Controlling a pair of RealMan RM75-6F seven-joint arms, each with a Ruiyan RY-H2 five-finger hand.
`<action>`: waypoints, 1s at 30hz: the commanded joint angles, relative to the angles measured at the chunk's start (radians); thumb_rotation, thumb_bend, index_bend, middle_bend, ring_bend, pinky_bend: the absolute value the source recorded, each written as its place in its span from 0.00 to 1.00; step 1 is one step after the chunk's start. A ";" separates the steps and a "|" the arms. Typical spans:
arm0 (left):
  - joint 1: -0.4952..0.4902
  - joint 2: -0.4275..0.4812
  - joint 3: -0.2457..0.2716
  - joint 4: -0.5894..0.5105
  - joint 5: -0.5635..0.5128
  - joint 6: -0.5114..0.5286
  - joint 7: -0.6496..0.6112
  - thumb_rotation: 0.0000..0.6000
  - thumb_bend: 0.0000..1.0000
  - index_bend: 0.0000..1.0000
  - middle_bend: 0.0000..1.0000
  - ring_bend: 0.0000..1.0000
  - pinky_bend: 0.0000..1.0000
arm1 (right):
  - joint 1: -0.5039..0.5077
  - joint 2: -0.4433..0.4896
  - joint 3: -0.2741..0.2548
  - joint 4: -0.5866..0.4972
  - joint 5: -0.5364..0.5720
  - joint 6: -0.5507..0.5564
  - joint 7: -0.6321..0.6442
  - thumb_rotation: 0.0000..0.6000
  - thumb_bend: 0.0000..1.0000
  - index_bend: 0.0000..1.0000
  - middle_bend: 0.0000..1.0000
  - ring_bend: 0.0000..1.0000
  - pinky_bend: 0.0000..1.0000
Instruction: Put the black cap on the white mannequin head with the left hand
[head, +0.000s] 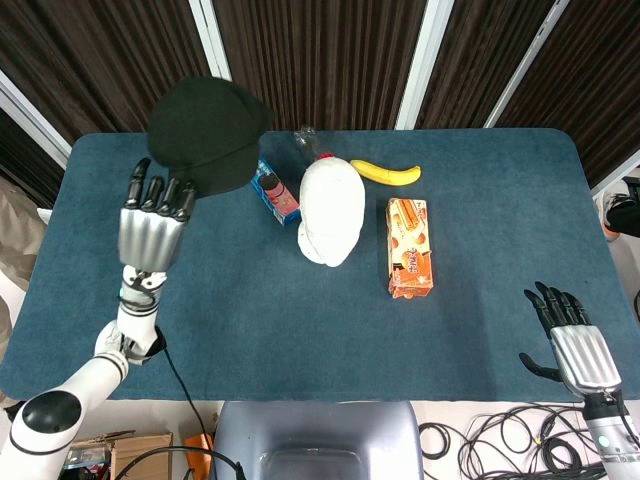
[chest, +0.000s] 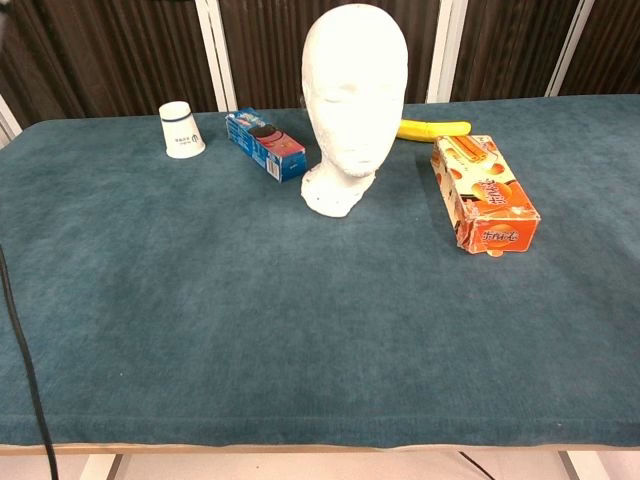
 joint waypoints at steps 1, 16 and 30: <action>-0.054 -0.005 -0.008 -0.030 0.015 -0.053 0.047 1.00 0.60 0.73 0.76 0.64 0.38 | 0.012 0.005 0.002 0.000 0.005 -0.019 0.011 1.00 0.15 0.00 0.00 0.00 0.10; -0.182 -0.176 0.005 0.140 0.028 -0.172 0.043 1.00 0.61 0.73 0.76 0.64 0.38 | 0.020 0.036 0.003 0.012 0.009 -0.032 0.100 1.00 0.15 0.00 0.00 0.00 0.10; -0.190 -0.267 0.065 0.211 0.062 -0.167 0.036 1.00 0.60 0.73 0.77 0.64 0.38 | 0.002 0.062 0.000 0.028 -0.005 0.003 0.177 1.00 0.15 0.00 0.00 0.00 0.10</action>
